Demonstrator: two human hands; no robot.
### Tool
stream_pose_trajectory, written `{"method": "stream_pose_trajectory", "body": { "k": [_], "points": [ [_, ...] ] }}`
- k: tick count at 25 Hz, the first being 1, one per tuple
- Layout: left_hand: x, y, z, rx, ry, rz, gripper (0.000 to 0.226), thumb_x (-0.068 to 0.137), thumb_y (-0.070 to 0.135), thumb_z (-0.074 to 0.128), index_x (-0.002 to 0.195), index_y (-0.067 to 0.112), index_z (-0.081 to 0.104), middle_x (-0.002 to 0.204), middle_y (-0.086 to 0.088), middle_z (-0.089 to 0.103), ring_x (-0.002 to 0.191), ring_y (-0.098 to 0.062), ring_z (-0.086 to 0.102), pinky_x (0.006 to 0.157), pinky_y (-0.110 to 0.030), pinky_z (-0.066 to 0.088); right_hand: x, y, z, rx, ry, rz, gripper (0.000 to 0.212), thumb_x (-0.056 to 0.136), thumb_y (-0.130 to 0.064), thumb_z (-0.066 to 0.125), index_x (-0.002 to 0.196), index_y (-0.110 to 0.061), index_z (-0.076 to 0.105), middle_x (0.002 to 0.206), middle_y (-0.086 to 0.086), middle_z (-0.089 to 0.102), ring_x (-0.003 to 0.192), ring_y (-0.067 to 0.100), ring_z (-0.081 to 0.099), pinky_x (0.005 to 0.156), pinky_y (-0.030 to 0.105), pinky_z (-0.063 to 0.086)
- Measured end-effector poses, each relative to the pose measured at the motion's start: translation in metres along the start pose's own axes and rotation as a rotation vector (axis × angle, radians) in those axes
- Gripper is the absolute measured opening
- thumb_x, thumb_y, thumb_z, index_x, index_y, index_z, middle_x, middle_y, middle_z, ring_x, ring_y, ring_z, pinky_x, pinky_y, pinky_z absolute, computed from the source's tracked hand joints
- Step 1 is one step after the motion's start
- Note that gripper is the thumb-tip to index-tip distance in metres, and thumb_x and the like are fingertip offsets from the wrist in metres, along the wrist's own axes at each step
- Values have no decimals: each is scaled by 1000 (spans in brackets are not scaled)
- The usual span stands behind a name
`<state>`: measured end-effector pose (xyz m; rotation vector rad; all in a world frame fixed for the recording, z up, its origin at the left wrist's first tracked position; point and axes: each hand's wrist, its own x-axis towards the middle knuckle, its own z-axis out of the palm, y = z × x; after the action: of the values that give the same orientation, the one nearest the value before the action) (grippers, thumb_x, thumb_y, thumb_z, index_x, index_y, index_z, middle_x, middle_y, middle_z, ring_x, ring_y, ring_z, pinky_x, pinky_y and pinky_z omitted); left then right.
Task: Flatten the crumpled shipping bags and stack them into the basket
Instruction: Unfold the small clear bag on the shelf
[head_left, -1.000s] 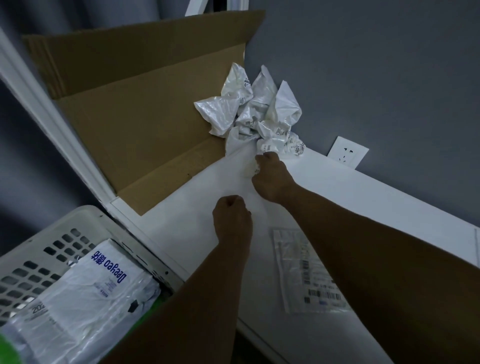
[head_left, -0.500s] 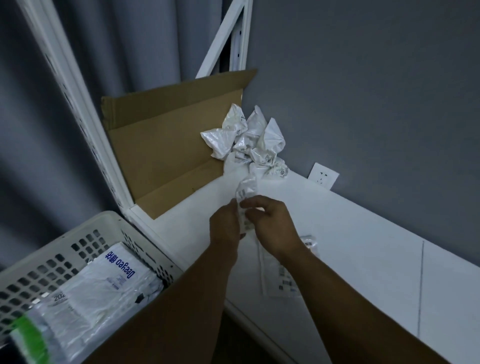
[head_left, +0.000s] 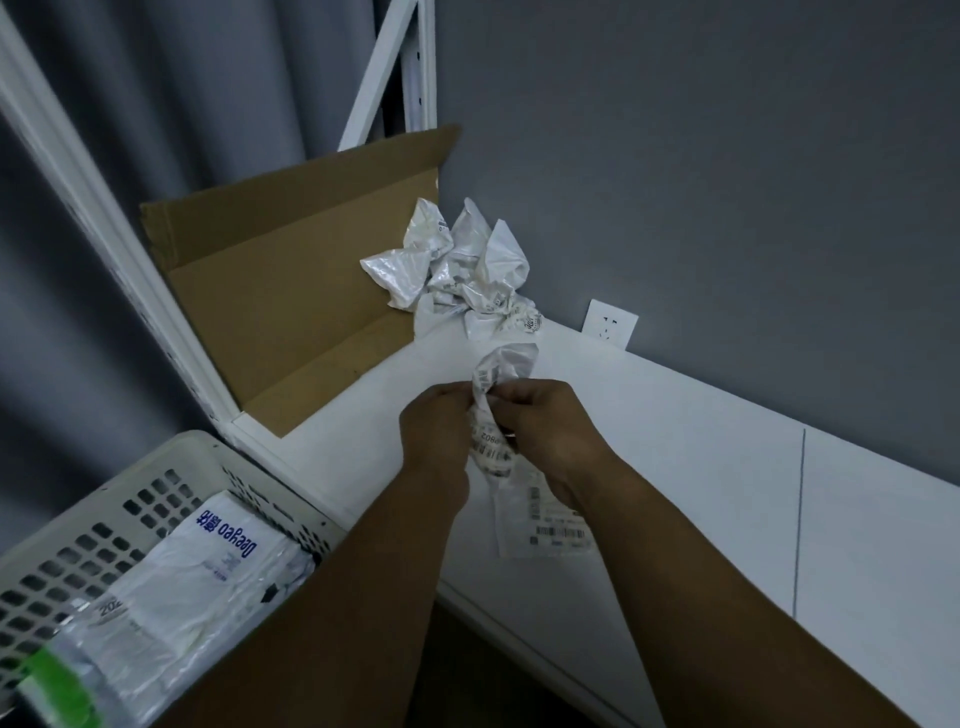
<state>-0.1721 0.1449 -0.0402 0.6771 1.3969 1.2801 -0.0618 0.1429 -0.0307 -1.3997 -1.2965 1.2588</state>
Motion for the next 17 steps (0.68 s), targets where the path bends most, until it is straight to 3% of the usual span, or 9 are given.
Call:
{"method": "stream_pose_trajectory", "body": {
  "k": [3,6,8,10,14,17],
  "points": [
    [-8,2,8,-19,-31,3,23,92,1,55,80,12,71,77,-5,72,68,-18,66,52,-20,51,-2,-2,-4,-48,87,-27,20,96,-4,61,89,10,73,88,33,69,70,30,64,69,41,56],
    [-11,4,11,-79,-39,13,21,90,1,61,81,15,73,79,-4,74,67,-14,69,53,-20,53,-3,-4,-7,-48,134,-55,23,96,-2,59,83,15,68,78,35,64,64,22,57,61,33,48],
    [-13,6,13,-74,-32,10,20,90,1,62,81,15,73,82,-5,75,71,-16,71,57,-23,55,-3,-4,-7,-85,130,-31,28,97,-3,55,74,11,64,68,25,61,60,18,57,57,27,45],
    [-13,5,15,-60,-19,20,21,91,1,61,82,16,73,84,-6,75,75,-19,71,62,-27,56,-3,-6,-6,-150,137,-9,32,98,-5,52,67,-4,58,64,9,57,56,14,55,53,23,44],
    [-2,5,13,15,122,91,9,90,10,66,93,11,74,88,0,72,83,-18,68,75,-32,58,0,-6,-19,-129,226,22,14,95,-16,55,83,-8,55,84,15,68,78,30,66,72,45,55],
    [6,2,11,80,132,144,11,88,14,70,97,10,75,89,-1,72,83,-17,66,79,-34,57,-1,-5,-29,-132,279,44,17,94,-20,60,92,-3,58,94,13,71,93,29,70,86,52,57]
  ]
}}
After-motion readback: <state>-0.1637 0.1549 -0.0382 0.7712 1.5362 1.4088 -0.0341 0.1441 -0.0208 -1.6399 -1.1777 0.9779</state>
